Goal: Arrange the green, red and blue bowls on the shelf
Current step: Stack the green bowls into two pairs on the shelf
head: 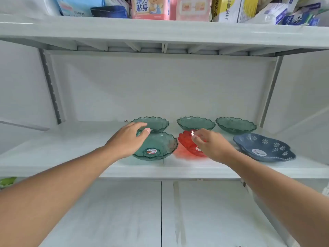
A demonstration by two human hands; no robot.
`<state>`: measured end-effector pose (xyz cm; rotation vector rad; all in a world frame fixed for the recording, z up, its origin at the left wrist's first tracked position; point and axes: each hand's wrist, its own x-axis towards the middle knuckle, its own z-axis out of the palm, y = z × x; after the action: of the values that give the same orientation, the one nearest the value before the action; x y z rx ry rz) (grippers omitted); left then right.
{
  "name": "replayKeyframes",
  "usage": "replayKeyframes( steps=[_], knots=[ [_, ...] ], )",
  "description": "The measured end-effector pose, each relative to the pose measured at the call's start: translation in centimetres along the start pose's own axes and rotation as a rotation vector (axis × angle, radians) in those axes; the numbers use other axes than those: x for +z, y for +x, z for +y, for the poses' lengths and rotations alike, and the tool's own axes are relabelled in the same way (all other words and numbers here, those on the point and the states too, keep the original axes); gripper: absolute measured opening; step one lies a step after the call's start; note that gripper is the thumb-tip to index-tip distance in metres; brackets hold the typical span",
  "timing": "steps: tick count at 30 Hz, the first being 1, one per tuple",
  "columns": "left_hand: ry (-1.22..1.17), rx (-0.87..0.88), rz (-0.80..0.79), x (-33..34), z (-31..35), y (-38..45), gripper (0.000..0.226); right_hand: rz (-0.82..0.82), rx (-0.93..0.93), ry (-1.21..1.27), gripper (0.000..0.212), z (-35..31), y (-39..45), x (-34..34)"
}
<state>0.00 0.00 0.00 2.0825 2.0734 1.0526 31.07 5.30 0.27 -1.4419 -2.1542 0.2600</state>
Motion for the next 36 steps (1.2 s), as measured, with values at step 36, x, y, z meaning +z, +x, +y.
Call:
replayKeyframes(
  steps=[36],
  knots=[
    [0.320, -0.061, -0.063, 8.1, -14.0, 26.0, 0.060, -0.033, 0.234, -0.146, 0.040, 10.8, 26.0, 4.5]
  ],
)
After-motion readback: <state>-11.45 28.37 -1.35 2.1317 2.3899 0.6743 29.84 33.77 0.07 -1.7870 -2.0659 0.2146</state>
